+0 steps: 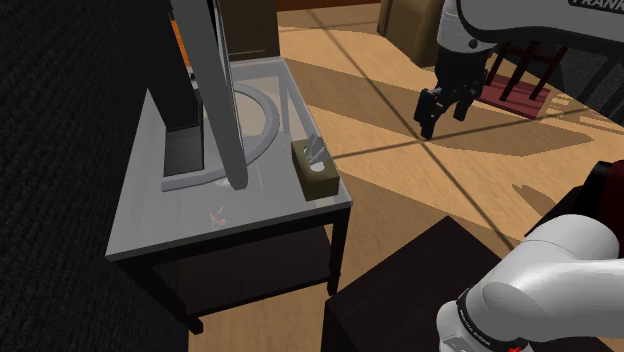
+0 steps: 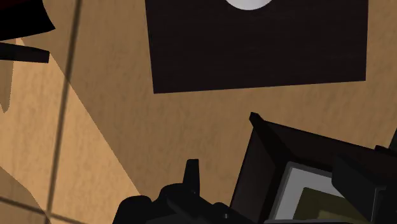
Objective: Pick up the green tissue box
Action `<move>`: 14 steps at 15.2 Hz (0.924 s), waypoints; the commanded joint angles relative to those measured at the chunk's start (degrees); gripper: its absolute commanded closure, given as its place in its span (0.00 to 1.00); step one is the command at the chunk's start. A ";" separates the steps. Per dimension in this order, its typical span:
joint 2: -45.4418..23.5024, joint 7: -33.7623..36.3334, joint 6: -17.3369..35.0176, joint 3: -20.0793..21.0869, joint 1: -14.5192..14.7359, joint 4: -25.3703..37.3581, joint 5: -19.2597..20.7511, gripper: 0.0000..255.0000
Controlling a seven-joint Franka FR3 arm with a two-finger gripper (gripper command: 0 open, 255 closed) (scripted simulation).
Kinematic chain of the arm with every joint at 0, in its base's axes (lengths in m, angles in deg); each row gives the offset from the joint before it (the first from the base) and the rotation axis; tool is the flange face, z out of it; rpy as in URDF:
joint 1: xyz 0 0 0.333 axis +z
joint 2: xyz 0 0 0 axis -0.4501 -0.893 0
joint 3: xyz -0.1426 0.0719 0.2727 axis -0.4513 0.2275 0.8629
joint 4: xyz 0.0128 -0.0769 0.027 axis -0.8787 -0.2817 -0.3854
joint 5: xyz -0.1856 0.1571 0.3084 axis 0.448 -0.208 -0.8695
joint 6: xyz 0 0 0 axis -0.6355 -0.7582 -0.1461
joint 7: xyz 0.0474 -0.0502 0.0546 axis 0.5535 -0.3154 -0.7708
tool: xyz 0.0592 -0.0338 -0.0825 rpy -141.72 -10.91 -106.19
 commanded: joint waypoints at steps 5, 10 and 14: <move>-6.27 -7.17 7.70 -4.18 2.94 -0.32 -2.29 0.00; -15.38 -17.12 15.84 -8.81 7.26 1.23 -6.93 0.00; -23.29 -26.01 20.62 -11.89 11.02 3.96 -12.28 0.00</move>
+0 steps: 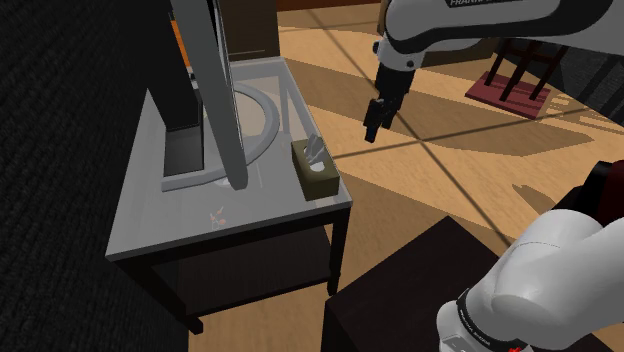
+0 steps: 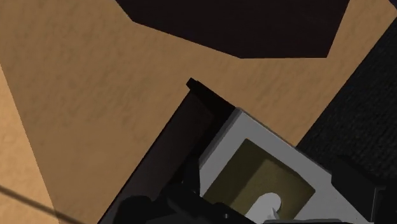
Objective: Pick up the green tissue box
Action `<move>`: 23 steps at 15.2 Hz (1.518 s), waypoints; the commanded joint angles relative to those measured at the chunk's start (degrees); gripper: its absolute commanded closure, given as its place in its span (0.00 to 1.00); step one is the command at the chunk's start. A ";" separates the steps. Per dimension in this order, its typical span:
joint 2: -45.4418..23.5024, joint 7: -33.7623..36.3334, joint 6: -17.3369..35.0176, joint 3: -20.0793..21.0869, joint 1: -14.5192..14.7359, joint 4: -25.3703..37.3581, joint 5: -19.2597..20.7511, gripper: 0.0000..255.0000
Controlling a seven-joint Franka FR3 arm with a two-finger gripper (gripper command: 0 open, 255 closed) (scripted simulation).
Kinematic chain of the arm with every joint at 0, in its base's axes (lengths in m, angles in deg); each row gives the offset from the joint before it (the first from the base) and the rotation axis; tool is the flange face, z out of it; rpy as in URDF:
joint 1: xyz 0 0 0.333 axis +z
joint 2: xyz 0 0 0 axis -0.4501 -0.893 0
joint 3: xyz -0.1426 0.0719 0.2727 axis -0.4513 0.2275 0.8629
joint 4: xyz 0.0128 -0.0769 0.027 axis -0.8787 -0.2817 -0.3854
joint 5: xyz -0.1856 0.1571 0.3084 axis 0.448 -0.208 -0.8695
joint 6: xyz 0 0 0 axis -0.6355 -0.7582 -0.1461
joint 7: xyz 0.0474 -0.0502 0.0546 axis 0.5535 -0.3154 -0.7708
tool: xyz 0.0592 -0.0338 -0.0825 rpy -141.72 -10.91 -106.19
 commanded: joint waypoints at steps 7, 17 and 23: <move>-16.43 -19.26 4.90 -3.89 6.79 8.37 -13.86 0.00; -24.15 -28.12 9.05 -3.83 8.11 9.34 -20.57 0.00; -24.22 -28.37 9.53 -3.82 8.12 8.89 -20.69 1.00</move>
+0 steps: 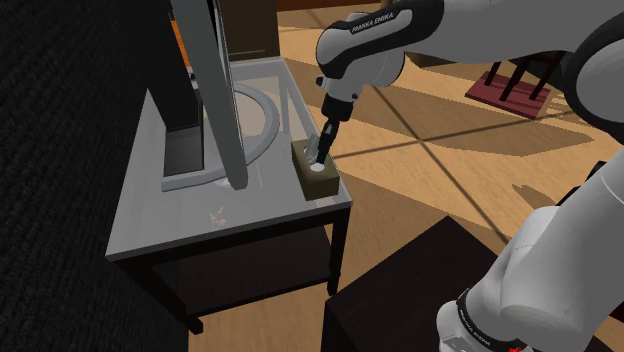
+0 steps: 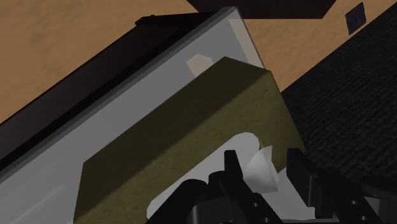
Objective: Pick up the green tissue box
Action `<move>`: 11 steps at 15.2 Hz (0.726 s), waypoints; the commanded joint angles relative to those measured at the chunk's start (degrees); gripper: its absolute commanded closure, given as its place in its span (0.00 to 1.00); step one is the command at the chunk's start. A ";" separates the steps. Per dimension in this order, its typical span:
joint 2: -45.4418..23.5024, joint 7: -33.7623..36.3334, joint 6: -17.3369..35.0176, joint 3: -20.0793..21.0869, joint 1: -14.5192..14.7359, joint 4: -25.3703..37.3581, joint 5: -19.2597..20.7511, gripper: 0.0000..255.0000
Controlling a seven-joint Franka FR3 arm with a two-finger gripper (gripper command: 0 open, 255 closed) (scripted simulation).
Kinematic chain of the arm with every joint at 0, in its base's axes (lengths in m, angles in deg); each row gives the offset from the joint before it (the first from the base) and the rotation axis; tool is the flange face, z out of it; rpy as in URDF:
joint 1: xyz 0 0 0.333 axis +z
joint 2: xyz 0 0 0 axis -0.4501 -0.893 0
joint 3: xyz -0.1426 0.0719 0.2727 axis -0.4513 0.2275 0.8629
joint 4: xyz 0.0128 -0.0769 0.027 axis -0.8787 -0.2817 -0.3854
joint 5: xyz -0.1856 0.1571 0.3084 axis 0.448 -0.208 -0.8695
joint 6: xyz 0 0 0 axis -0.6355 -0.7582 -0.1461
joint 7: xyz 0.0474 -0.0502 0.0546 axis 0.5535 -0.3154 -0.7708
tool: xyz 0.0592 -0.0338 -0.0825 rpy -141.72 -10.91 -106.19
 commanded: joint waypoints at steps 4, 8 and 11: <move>-0.15 -0.15 0.30 -0.19 -0.16 -0.11 0.15 1.00; 0.44 0.73 -1.04 -0.12 -0.14 0.89 0.61 1.00; 1.41 1.79 -2.97 -0.14 -0.18 2.13 1.31 1.00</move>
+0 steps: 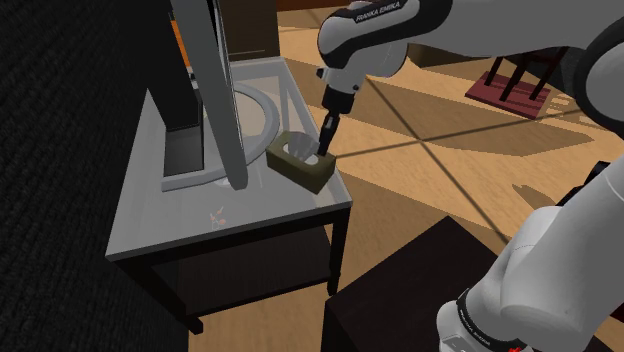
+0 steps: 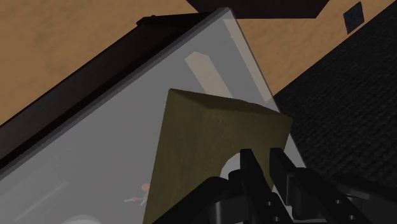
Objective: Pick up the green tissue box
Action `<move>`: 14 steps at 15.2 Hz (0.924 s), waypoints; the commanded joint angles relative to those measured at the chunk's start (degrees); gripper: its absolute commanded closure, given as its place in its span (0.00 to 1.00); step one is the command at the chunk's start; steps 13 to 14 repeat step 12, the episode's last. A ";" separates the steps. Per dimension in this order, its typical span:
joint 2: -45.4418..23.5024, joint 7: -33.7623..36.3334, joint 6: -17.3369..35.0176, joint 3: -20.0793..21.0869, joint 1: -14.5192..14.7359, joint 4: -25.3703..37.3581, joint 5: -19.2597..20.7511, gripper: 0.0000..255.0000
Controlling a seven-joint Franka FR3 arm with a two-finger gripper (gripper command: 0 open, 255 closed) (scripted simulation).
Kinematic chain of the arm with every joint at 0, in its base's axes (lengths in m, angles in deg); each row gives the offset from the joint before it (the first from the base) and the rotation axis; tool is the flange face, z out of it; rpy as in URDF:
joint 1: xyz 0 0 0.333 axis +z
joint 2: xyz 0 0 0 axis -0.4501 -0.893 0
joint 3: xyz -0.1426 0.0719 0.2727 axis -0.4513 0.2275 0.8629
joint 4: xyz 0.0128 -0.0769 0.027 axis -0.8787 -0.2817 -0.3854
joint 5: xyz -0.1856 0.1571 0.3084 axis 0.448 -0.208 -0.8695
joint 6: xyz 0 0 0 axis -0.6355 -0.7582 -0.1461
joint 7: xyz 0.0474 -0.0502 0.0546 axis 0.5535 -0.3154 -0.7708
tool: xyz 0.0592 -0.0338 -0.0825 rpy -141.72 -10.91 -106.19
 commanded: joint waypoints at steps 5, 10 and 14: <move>1.68 1.96 -3.83 -0.02 -0.08 2.64 1.18 1.00; 2.76 3.51 -7.17 -0.02 -0.14 5.26 1.94 1.00; 2.79 3.55 -7.27 -0.02 -0.14 5.35 1.97 1.00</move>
